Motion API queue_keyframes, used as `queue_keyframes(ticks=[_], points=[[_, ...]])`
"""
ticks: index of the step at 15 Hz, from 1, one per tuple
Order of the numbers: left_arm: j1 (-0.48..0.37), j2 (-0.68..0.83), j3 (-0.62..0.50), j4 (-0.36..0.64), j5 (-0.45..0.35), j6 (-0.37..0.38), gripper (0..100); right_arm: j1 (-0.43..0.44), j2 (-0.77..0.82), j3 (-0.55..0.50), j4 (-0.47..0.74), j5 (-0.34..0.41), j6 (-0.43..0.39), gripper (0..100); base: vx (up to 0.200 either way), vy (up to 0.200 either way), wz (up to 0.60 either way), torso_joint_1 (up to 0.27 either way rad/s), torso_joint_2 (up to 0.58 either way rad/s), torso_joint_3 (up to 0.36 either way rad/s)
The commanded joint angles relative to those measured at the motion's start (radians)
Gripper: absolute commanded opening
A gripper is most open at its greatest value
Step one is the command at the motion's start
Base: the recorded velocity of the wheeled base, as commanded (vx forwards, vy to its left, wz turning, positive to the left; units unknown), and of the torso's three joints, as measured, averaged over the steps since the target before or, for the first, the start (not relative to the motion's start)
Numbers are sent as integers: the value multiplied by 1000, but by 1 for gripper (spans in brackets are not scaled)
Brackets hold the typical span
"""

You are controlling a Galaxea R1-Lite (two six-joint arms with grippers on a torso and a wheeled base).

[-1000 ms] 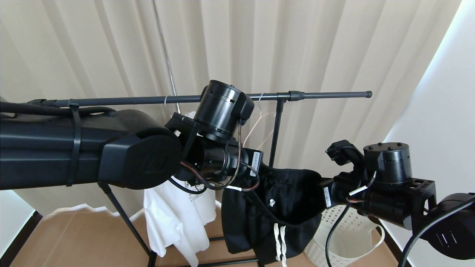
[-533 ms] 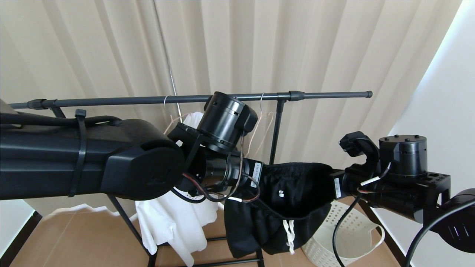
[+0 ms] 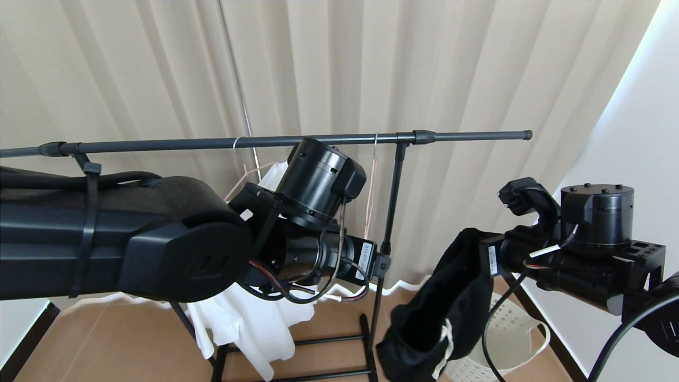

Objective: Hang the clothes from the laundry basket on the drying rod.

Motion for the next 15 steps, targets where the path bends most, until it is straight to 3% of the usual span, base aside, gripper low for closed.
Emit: queue_keyframes(ticks=[1,6,15], points=[[6,-57,38,0,-20,0,100,1,-19,1,0,0,0,0,0,0,0,0,0,0],[22,-40,15,-3,-17,0,100,-21,-27,-3,-3,-5,-41,0,0,0,0,0,0,0],[58,190,-227,-1,17,0,100,-41,16,-23,-3,-6,-90,0,0,0,0,0,0,0]])
